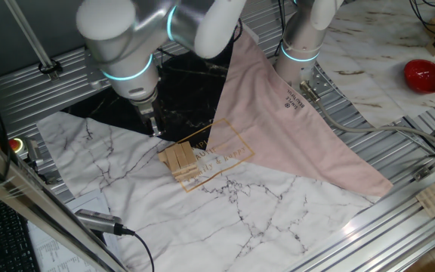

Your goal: Play Jenga

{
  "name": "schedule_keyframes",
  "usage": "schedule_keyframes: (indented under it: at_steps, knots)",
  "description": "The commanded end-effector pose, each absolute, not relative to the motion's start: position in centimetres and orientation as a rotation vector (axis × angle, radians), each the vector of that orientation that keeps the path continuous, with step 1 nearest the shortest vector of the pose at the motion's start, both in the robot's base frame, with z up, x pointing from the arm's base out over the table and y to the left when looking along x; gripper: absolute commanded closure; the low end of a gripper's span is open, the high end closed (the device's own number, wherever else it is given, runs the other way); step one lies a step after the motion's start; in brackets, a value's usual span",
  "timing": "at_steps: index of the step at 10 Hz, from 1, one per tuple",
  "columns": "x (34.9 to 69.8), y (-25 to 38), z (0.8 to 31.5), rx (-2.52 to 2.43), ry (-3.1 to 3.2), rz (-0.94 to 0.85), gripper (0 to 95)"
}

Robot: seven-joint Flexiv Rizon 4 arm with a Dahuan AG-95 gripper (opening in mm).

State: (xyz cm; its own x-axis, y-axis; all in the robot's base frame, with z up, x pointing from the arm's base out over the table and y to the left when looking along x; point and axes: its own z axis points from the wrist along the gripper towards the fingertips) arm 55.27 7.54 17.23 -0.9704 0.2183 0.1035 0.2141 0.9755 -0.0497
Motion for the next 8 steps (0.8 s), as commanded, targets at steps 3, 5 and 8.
schedule_keyframes:
  at_steps: [3, 5, 8]
  knots:
    - [55.5, 2.5, 16.8, -0.350, -3.015, 0.056, 95.0]
    - [55.3, 1.9, 15.3, -0.350, -3.033, 0.055, 95.0]
    - [55.7, 2.8, 14.1, -0.376, -3.042, 0.051, 95.0]
